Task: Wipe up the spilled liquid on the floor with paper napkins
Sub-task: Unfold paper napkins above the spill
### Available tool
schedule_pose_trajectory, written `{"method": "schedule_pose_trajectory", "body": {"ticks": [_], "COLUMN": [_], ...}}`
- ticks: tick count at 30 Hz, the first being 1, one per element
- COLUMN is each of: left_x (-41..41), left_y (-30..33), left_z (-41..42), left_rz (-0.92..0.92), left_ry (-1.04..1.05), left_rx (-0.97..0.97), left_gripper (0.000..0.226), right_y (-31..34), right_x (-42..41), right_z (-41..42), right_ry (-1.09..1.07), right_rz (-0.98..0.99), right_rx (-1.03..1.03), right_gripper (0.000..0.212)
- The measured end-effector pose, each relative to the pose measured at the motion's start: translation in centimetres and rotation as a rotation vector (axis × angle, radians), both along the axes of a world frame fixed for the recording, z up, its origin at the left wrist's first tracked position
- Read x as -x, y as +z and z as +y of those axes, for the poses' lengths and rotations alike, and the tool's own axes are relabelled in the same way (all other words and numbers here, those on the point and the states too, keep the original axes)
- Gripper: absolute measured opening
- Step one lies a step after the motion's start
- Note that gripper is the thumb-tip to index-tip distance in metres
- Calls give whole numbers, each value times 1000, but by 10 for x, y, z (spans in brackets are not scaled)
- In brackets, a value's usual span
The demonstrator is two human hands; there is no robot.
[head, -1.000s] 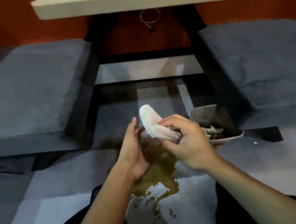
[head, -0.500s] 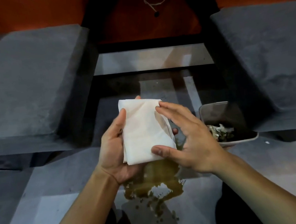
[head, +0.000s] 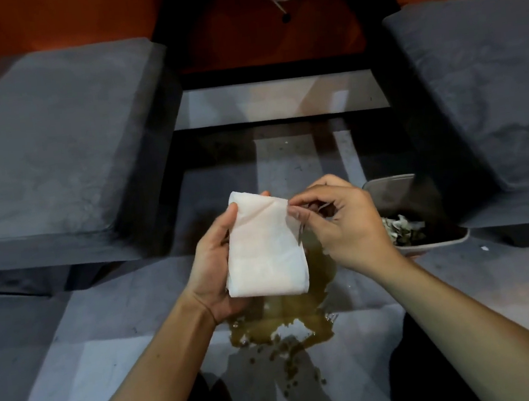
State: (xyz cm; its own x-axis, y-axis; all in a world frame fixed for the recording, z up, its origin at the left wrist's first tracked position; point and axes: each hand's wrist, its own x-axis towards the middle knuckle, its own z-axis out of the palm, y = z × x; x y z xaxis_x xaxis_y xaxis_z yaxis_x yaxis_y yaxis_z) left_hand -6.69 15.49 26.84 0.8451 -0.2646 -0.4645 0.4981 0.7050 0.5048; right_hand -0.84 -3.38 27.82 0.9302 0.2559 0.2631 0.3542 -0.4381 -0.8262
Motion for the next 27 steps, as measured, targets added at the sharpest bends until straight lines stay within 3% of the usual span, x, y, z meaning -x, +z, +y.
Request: {"method": "schedule_pose_trajectory", "body": {"ticks": [3,8,9,11,14,18,22,27], "left_x": [2,-4,-5,-8,-11,-11,-9,-7], "left_y": [3,18,20,21,22,21,20,16], "left_z": [1,-10,-14,-21,-26,-29,-33,-33], "left_rz": [19,104,101,117,151,120,17,-94], "left_ry": [51,143,136,105,73,32,-2,-43], "left_rx": [4,-5,-26,-71,-103,-80,-103,43], "left_gripper": [55,67,70,79,87,92,73,92], "right_y": [2,6,1,-6,-2,0,-1,1], "right_x": [-2,18,22,25,16,11,12,5], "right_z": [-3,-4,-1,4,-4,-17,-18,-23], "right_ry": [-24,349,395,356,273,322,348,242], "right_rz": [30,-44,-110,-163,78,372,457,527], "right_rx": [-3,263,263,175,15,-219,-305,-548], "right_gripper": [12,86,85,56,22,25,29,21]}}
